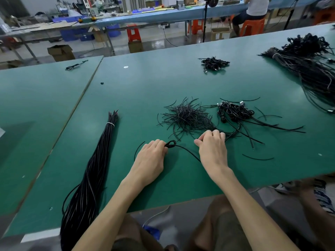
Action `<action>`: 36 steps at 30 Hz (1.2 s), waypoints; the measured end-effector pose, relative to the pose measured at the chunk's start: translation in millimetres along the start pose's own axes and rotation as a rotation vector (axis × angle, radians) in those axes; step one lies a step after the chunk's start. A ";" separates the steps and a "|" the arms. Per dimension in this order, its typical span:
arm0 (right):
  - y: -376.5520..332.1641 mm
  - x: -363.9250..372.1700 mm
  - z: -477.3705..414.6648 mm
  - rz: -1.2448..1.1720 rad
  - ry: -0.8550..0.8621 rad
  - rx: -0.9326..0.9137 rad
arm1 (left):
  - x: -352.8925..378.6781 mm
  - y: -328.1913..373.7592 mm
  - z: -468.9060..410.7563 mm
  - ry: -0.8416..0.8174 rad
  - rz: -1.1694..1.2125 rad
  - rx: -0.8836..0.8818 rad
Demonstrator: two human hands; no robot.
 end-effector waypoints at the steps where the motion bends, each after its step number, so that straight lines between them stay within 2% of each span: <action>1: 0.9 -0.9 -0.5 0.005 -0.015 0.006 | 0.5 -0.2 0.1 0.002 -0.002 0.000; 7: -3.7 -6.6 -5.5 0.159 -0.144 -0.013 | 1.3 -0.4 0.5 0.012 -0.012 0.005; 10: -5.5 -16.5 1.3 0.179 -0.060 -0.060 | 2.7 -1.0 0.7 0.013 -0.010 0.001; 12: -12.6 -26.4 8.0 0.018 0.100 -0.096 | 4.0 -1.6 0.6 0.015 -0.007 -0.006; 14: -29.8 -35.0 16.4 -0.234 0.164 -0.120 | 5.1 -1.7 -0.3 0.017 0.011 -0.020; 16: -53.6 -35.3 30.3 -0.449 0.125 -0.142 | 5.4 -1.4 -1.6 0.020 0.038 -0.038; 19: -79.3 -16.7 52.9 -0.524 0.063 -0.204 | 5.4 -2.0 -2.7 -0.006 0.019 -0.045; 22: -83.1 4.7 59.4 -0.664 0.011 -0.095 | 4.2 -2.9 -0.8 -0.007 0.043 -0.029; 27: -72.5 15.4 49.5 -0.978 0.034 0.097 | 4.4 -4.9 -2.9 -0.011 0.171 -0.124; 30: -65.4 17.1 40.5 -1.166 -0.021 0.175 | 4.3 -4.5 -2.3 -0.027 0.198 -0.096; 33: -59.7 16.3 32.4 -1.297 -0.075 0.189 | 3.2 -5.1 -0.9 -0.054 0.307 -0.063; 36: -57.3 16.0 28.0 -1.311 -0.148 0.133 | -0.4 -3.5 1.0 -0.071 0.411 -0.043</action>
Point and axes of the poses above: each hand's wrist, its own z-axis away from the middle knuckle, its own x-axis out of the palm, y = z × x, the point moved 1 cm from there along -z, towards the middle knuckle, and after that the axes turned 10 degrees about -x, right-handed, at the moved point
